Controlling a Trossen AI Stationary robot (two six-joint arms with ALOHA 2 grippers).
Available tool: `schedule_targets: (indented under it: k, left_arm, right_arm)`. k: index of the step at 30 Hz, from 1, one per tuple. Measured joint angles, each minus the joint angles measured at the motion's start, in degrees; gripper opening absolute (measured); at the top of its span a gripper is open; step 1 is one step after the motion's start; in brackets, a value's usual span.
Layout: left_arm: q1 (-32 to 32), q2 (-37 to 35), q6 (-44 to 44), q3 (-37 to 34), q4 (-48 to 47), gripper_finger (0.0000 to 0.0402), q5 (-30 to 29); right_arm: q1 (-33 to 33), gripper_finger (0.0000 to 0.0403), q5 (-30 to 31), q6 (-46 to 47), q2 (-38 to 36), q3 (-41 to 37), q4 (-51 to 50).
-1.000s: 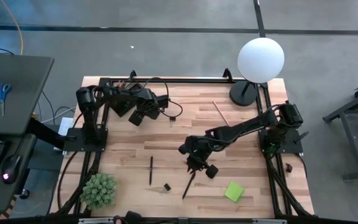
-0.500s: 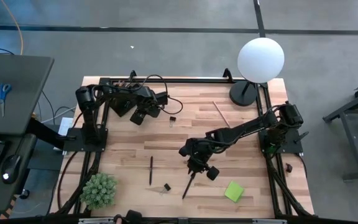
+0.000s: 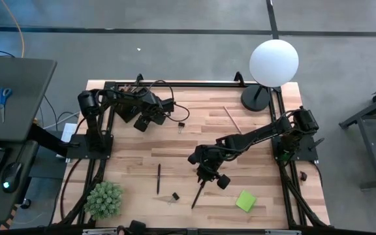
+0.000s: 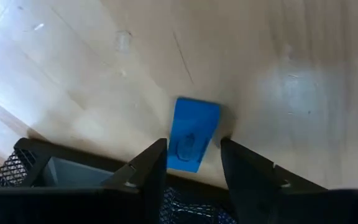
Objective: Pick and place office supplies into organizer
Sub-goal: Put the blue eraser into the black desk organizer
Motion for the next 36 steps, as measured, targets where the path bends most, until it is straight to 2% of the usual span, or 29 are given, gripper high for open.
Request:
schedule_targets:
  k: [8,11,16,21,28,32,36]
  left_arm:
    - [0.1,-0.03,-0.91,-0.13,0.7,0.0047,1.67]
    - [0.13,-0.05,-1.5,-0.09,0.55,0.0029,1.93]
    - [0.02,0.52,-5.96,1.54,-3.82,0.0046,-0.12]
    - [-0.75,0.56,-14.49,5.56,-15.28,0.0068,-1.44]
    - [-3.32,0.44,-23.2,10.13,-29.63,0.0054,-1.66]
    - [-2.88,-0.33,-26.37,10.77,-33.98,0.0043,-2.33]
    - [0.34,-1.44,-30.41,10.73,-35.46,0.0042,-4.18]
  right_arm:
    - [0.0,0.0046,0.0,-0.04,0.0,0.0,0.0]
    - [0.0,0.0048,0.0,-0.04,0.0,0.0,0.0]
    - [0.0,0.0046,0.0,-0.09,0.0,0.0,0.0]
    - [0.0,0.0048,0.0,-0.9,0.0,0.0,0.0]
    - [0.0,0.0047,0.0,-1.11,0.0,0.0,0.0]
    - [0.0,0.0047,0.0,-1.04,0.0,0.0,0.0]
    - [0.0,0.0046,0.0,-0.67,0.0,0.0,-0.02]
